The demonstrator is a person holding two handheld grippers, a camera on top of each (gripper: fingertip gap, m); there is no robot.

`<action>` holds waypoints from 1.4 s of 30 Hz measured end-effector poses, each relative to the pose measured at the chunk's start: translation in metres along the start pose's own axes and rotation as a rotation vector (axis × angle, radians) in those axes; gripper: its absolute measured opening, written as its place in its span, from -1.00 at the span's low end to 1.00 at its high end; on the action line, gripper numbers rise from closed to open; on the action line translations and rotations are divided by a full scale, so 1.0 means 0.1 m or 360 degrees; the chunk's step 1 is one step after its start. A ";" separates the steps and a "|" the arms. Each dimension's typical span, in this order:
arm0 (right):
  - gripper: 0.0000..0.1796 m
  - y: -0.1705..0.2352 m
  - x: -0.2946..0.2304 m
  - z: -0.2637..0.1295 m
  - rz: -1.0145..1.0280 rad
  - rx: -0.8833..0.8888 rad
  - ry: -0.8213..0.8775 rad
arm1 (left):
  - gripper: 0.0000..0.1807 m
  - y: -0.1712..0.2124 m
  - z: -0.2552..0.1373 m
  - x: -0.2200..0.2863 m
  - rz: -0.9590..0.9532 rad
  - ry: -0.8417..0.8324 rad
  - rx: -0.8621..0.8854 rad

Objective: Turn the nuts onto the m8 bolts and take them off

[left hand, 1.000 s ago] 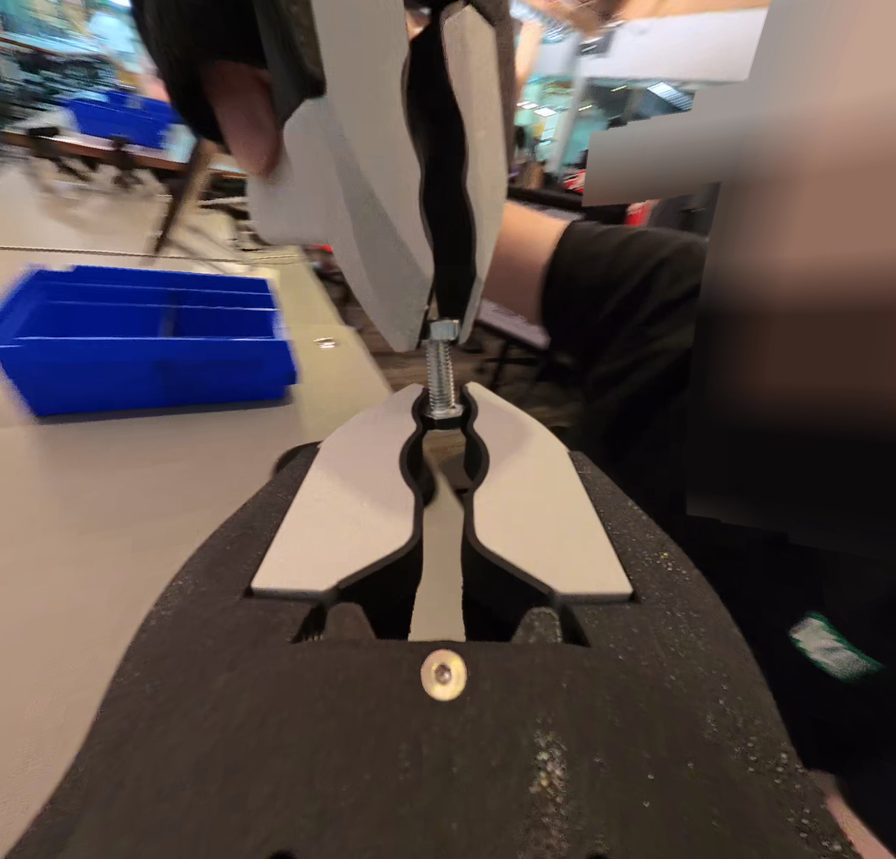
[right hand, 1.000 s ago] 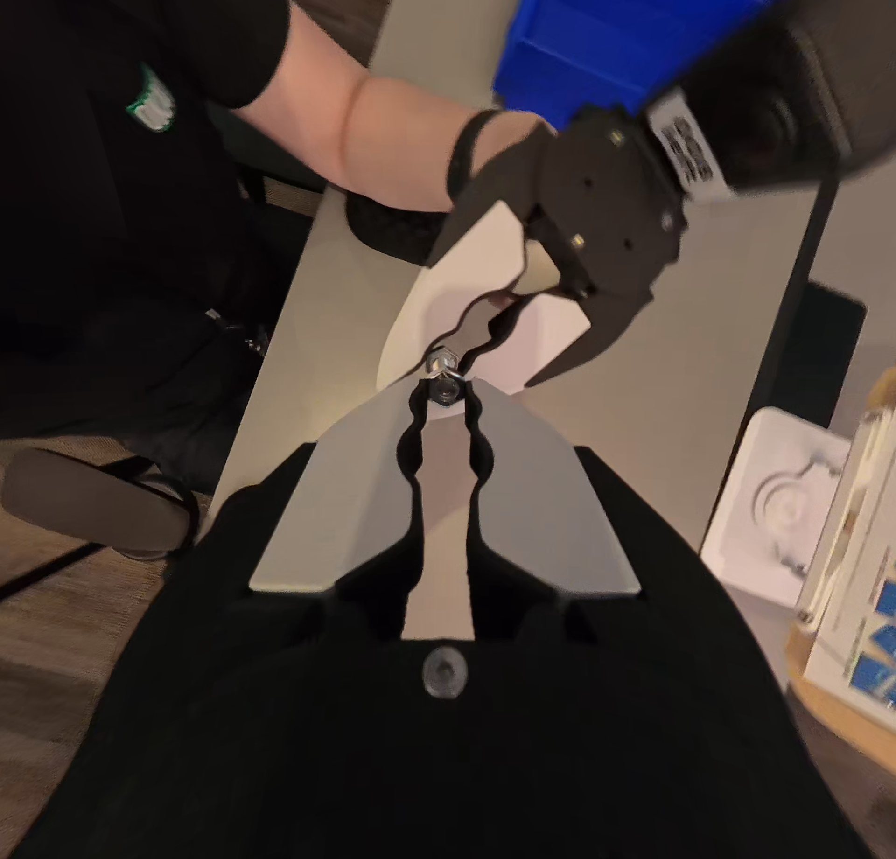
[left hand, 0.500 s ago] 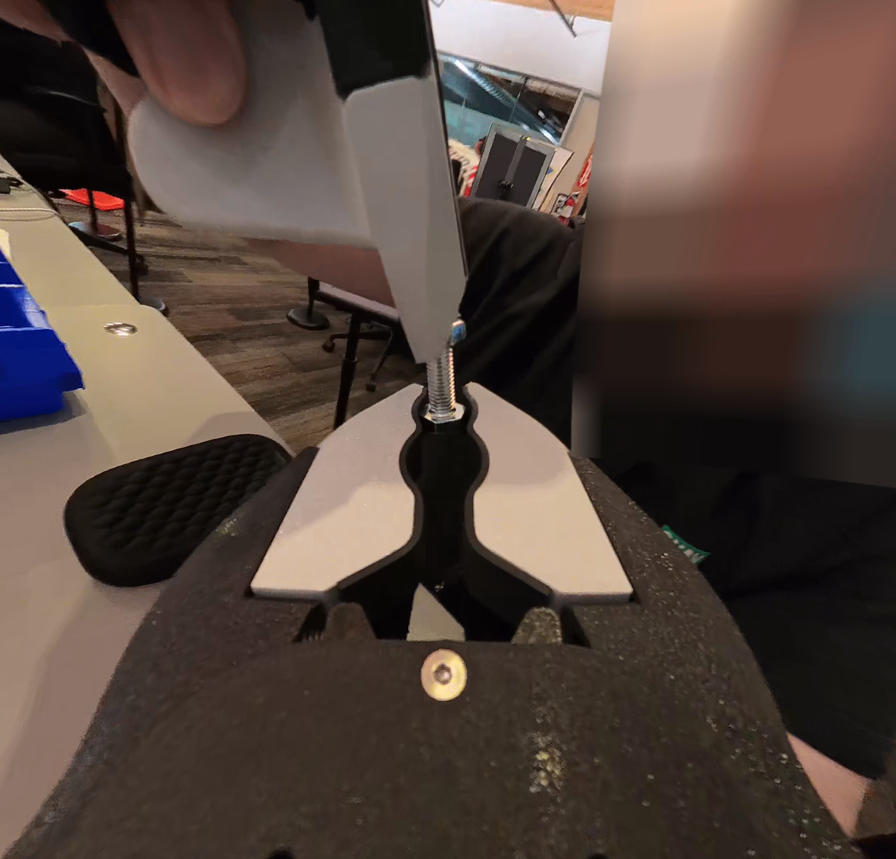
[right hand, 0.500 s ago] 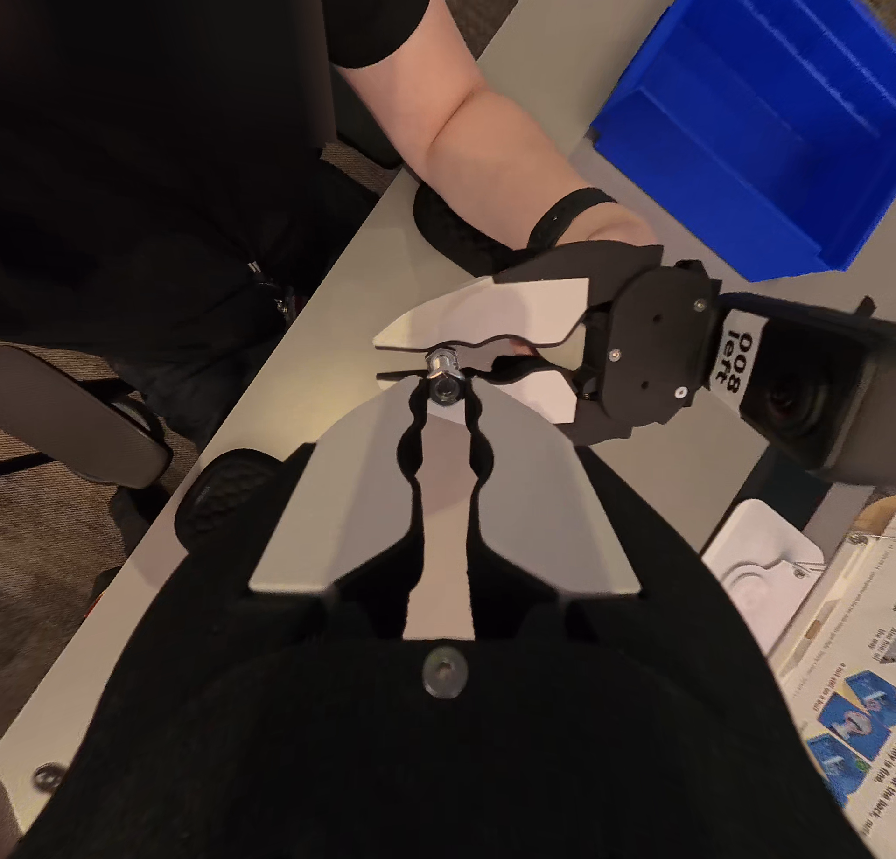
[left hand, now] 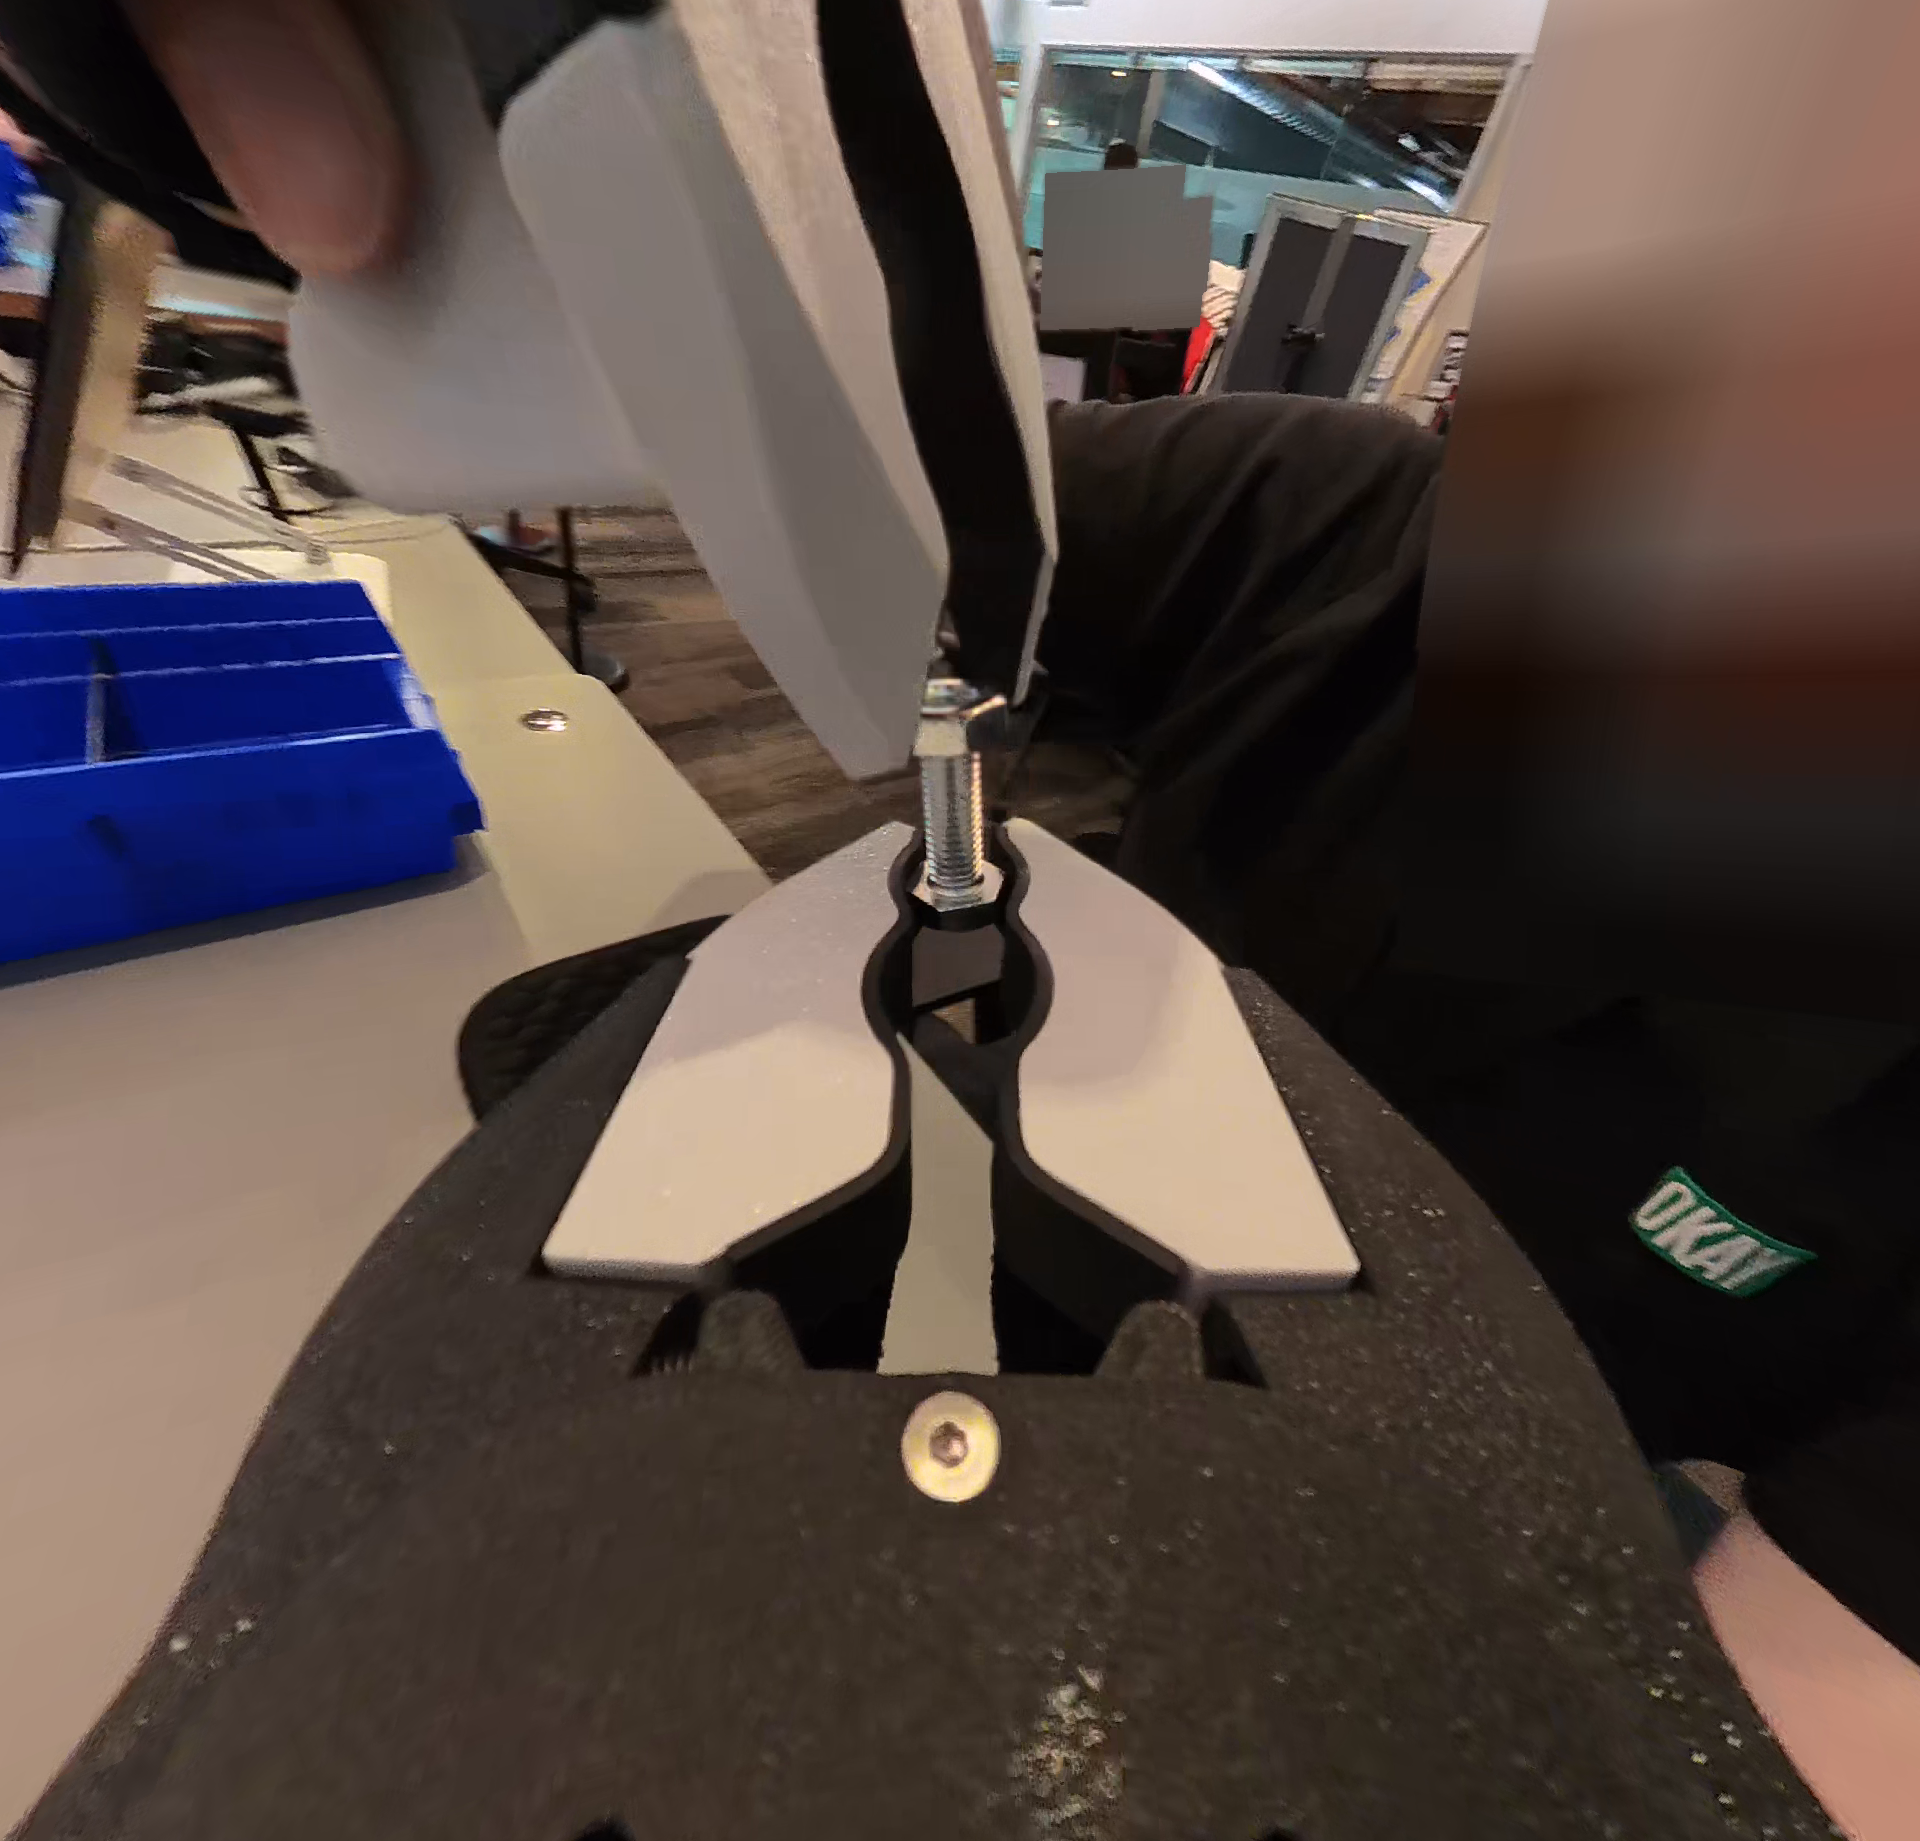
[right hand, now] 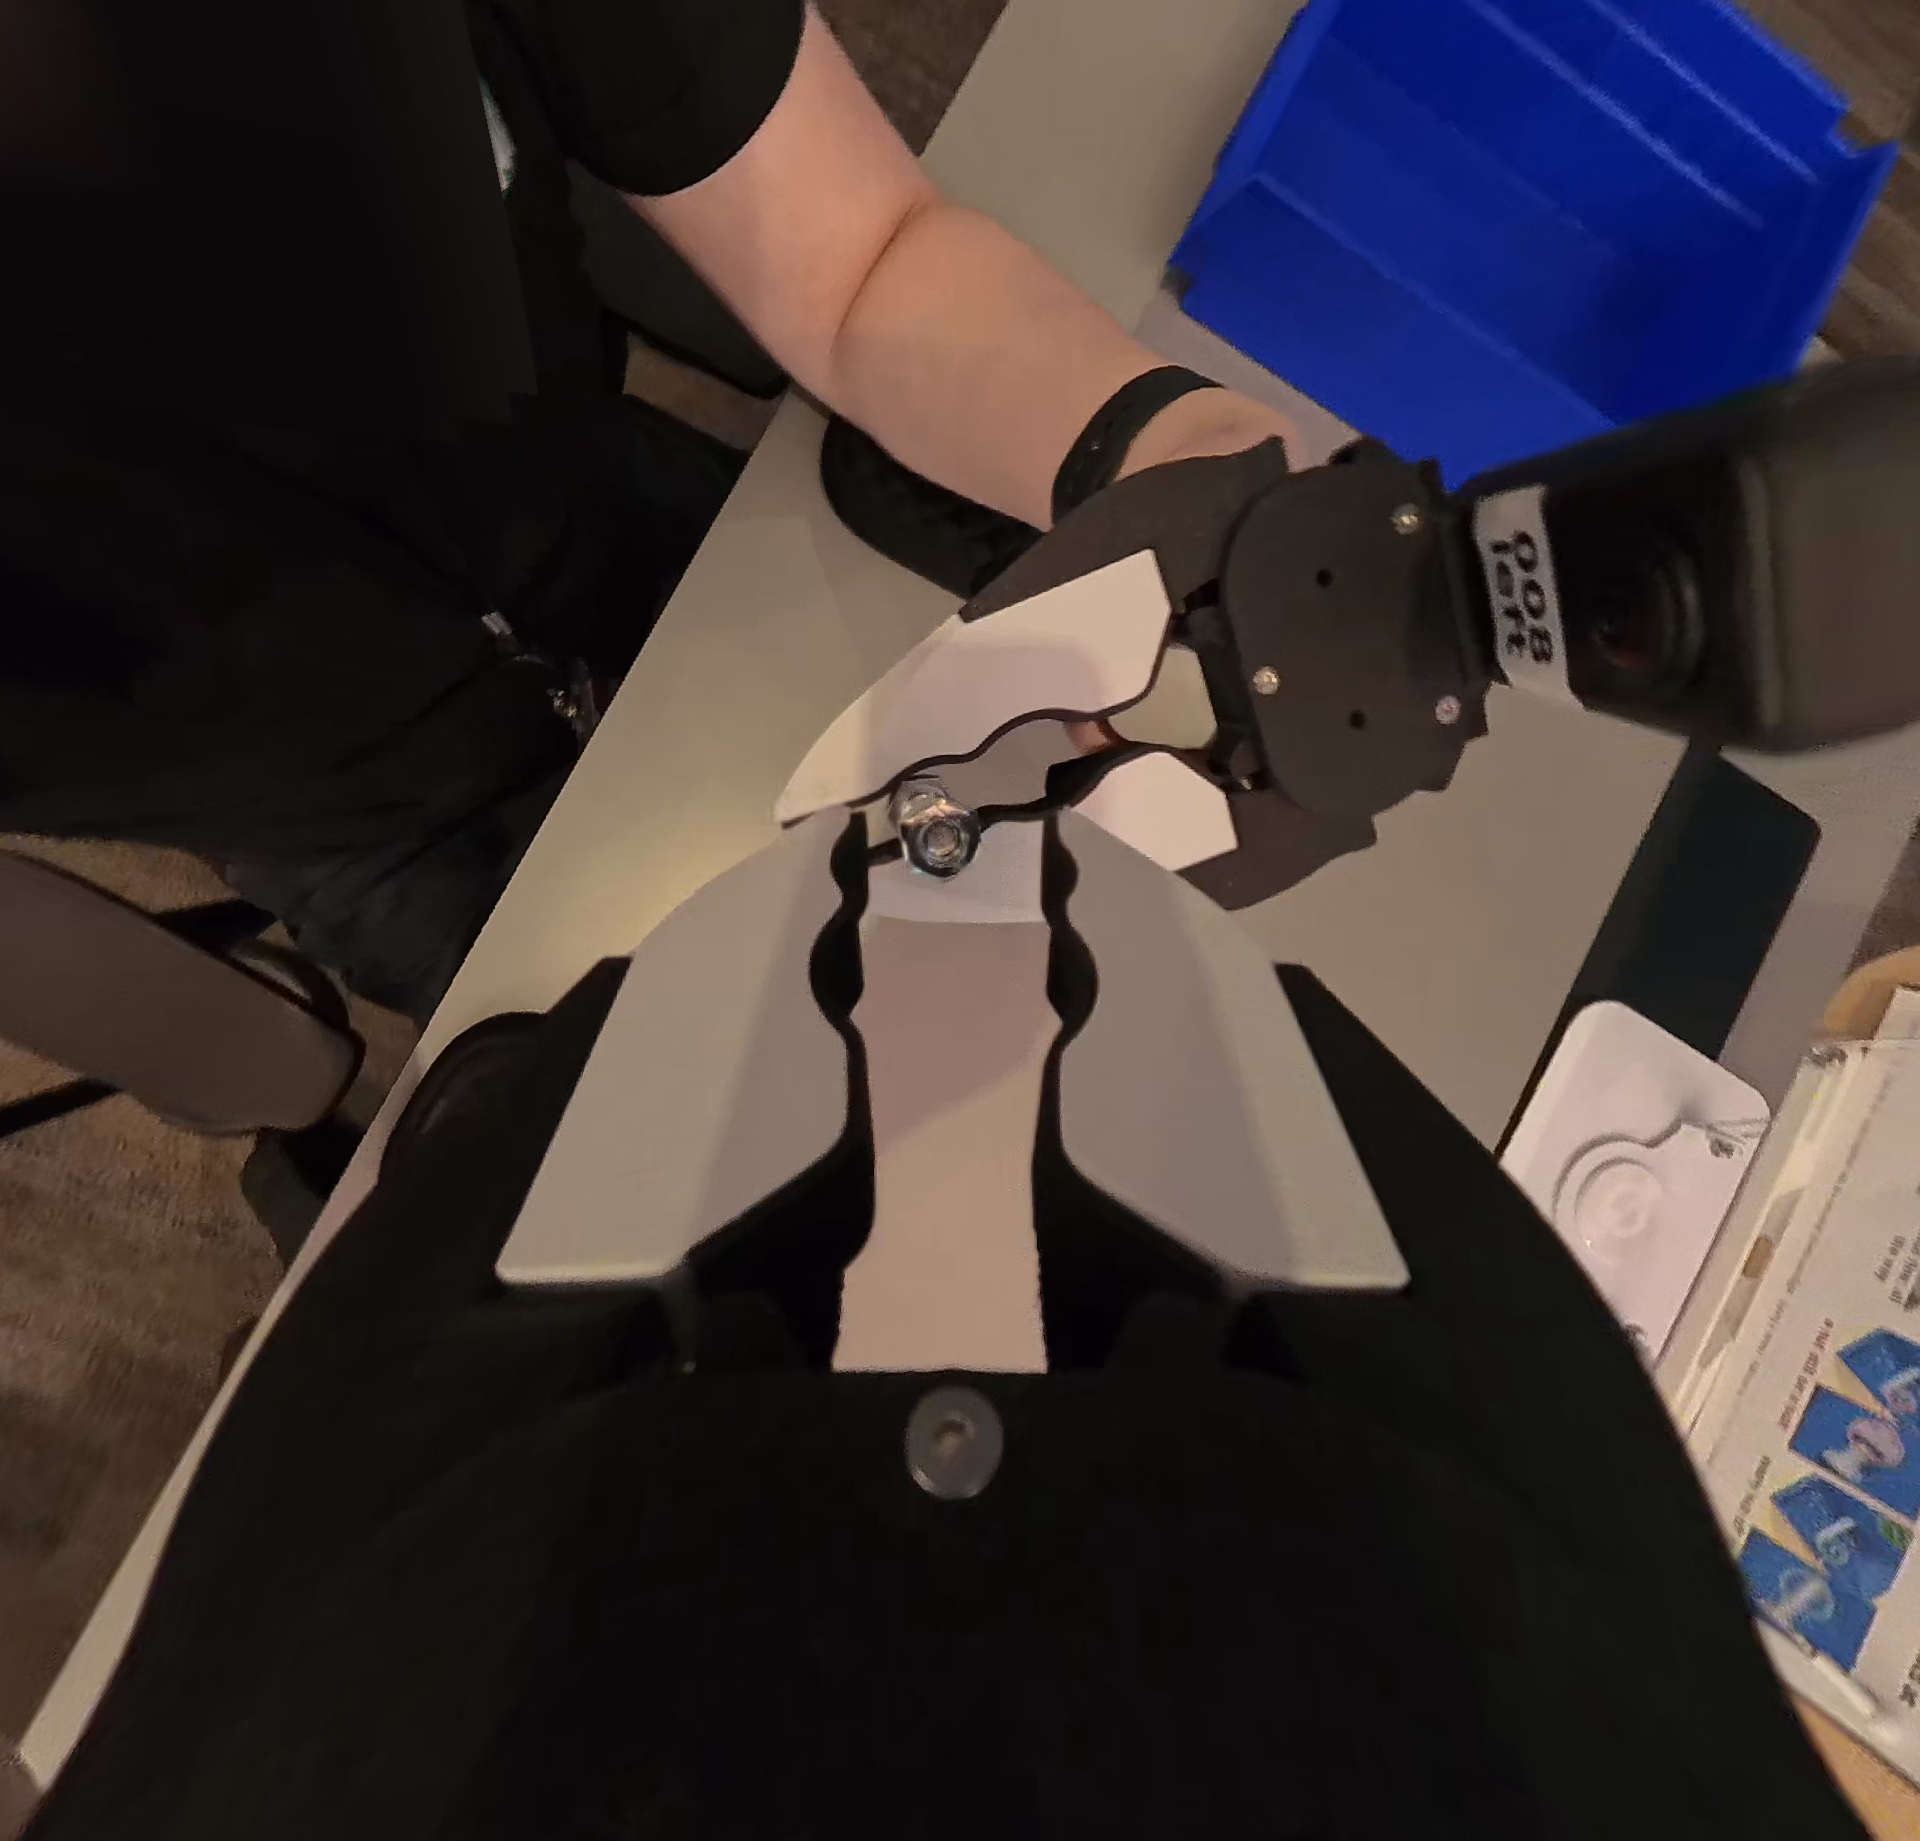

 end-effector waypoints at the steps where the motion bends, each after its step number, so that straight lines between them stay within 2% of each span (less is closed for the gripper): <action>1: -0.65 0.01 0.01 -0.03 0.0034 0.0025 0.0023 | -0.87 -0.01 -0.02 -0.01 0.0026 -0.0052 0.0001; 4: -0.60 0.05 0.08 -0.16 0.0218 0.0131 0.0181 | -0.88 -0.06 -0.08 -0.05 0.0096 -0.0319 0.0004; 7: -0.58 0.12 0.24 -0.33 0.0617 0.0204 0.0488 | -0.87 -0.07 -0.16 -0.16 0.0110 -0.0839 -0.0118; 9: -0.61 0.16 0.33 -0.40 0.0880 0.0233 0.0648 | -0.87 -0.07 -0.19 -0.22 0.0110 -0.1083 -0.0114; 14: -0.69 0.18 0.47 -0.34 0.1289 0.0323 0.0649 | -0.87 -0.02 -0.23 -0.34 0.0186 -0.1642 -0.0219; 16: -0.68 0.22 0.55 -0.31 0.1394 0.0290 0.0732 | -0.87 0.00 -0.23 -0.35 0.0217 -0.1801 -0.0268; 19: -0.65 0.28 0.66 -0.24 0.1555 0.0241 0.0714 | -0.87 0.02 -0.23 -0.37 0.0261 -0.1994 -0.0351; 23: -0.60 0.29 0.77 -0.18 0.1599 0.0150 0.0763 | -0.87 0.05 -0.26 -0.40 0.0256 -0.2111 -0.0393; 32: -0.60 0.36 0.94 -0.07 0.1790 0.0190 0.0699 | -0.88 0.09 -0.31 -0.43 0.0286 -0.2289 -0.0463; 36: -0.68 0.39 0.97 -0.04 0.1813 0.0187 0.0679 | -0.87 0.10 -0.31 -0.43 0.0287 -0.2302 -0.0470; 38: -0.84 0.38 0.96 -0.03 0.1815 0.0178 0.0599 | -0.87 0.10 -0.31 -0.43 0.0278 -0.2297 -0.0474; 42: -0.84 0.38 0.95 -0.04 0.1808 0.0153 0.0570 | -0.87 0.10 -0.30 -0.43 0.0273 -0.2282 -0.0465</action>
Point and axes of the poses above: each gripper's, where its closed fingertips meet, z out along the fingers, y out of its underside, x = y × z across the jaws, the point moved 10 cm from there along -z, back along the fingers, and after that the axes turned 11 degrees about z, right-handed, at the moved point
